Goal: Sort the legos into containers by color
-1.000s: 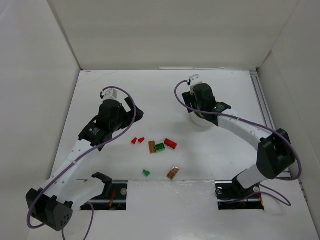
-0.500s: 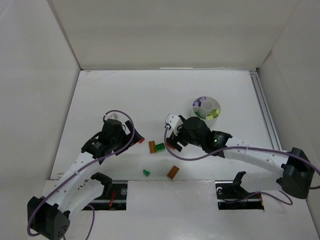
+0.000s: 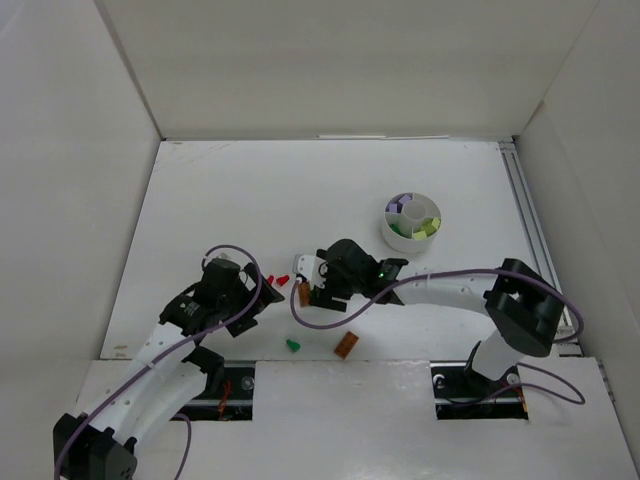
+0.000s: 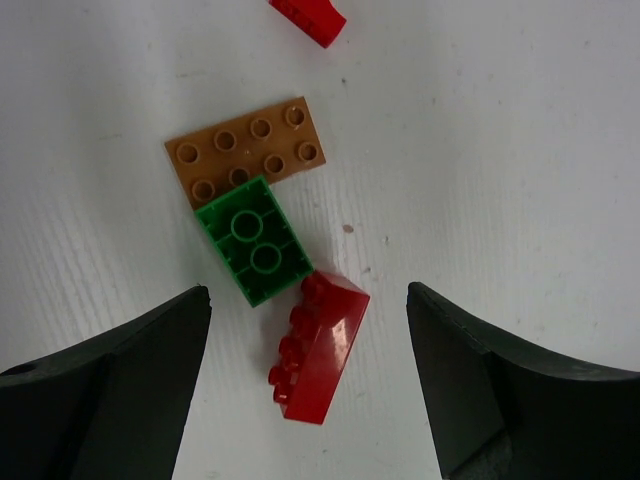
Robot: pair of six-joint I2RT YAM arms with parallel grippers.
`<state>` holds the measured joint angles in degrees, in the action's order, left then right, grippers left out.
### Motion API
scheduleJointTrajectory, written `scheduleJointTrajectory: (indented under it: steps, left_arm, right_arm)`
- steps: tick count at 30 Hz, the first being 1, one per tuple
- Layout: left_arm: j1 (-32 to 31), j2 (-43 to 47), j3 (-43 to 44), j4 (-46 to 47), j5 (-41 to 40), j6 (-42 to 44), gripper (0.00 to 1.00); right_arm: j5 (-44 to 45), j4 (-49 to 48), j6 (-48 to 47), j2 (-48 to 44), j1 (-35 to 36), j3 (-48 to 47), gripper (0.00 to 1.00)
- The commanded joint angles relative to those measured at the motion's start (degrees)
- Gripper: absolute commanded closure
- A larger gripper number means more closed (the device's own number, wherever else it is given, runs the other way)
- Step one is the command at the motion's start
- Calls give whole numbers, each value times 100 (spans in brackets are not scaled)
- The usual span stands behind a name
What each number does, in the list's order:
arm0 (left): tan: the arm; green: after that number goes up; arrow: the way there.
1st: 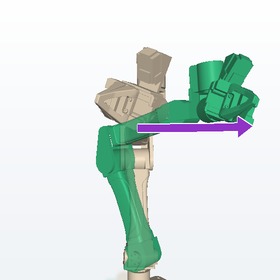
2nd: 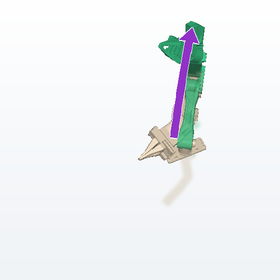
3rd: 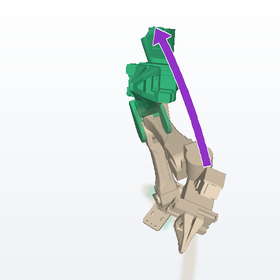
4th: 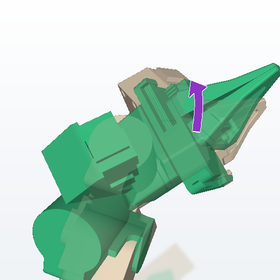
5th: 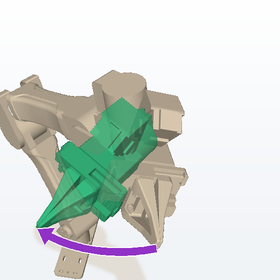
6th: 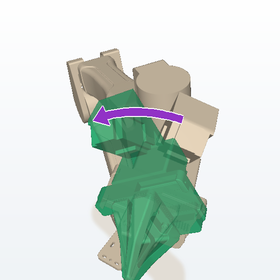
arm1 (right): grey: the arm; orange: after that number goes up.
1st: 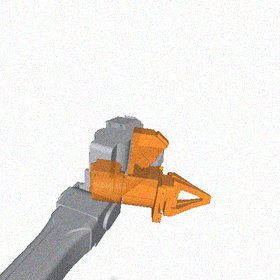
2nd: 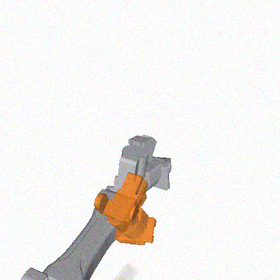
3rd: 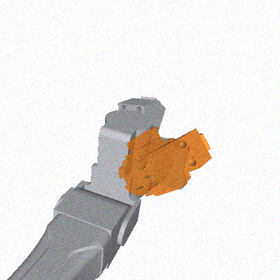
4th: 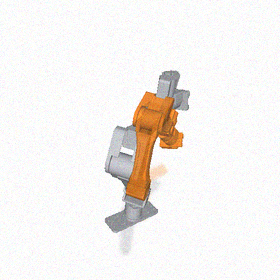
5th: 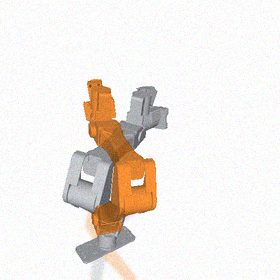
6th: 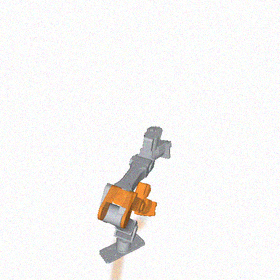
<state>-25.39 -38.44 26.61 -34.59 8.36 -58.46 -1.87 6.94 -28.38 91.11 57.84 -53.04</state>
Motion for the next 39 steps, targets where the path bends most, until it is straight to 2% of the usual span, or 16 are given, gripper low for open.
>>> scheduleJointTrajectory:
  steps: [1, 14, 17, 21, 26, 29, 33, 36, 38, 39]
  left_arm:
    - [16, 64, -33, -153, 104, -149, 0]
    - [16, 222, 177, -338, -115, -149, 0]
    - [16, 222, 178, -338, -115, -96, 0]
    - [16, 222, 178, -338, -115, -96, 0]
    - [16, 222, 178, -338, -115, -96, 0]
    - [16, 222, 178, -277, -115, -44, 0]
    - [16, 222, 178, -224, -115, 9, 0]
    - [16, 222, 178, -224, -115, 10, 0]
    - [16, 222, 230, -171, -115, 10, 0]
    - [16, 222, 231, -171, -115, 62, 0]
  right_arm:
    - [-314, -342, -378, 143, 69, -383, 16]
    - [-551, -342, -273, 671, 175, -330, 16]
    - [-437, -342, -203, 724, 175, -330, 20]
    - [62, -570, -45, 829, 175, -330, 27]
    - [134, -624, 8, 829, 175, -401, 52]
    - [11, -816, 61, 514, 175, -322, 66]
    - [-42, -966, 113, 39, 175, -181, 73]
    - [371, -966, 315, -330, 175, -119, 76]
    - [371, -966, 316, -576, 175, -6, 76]
    - [371, -966, 411, -577, 105, -5, 71]
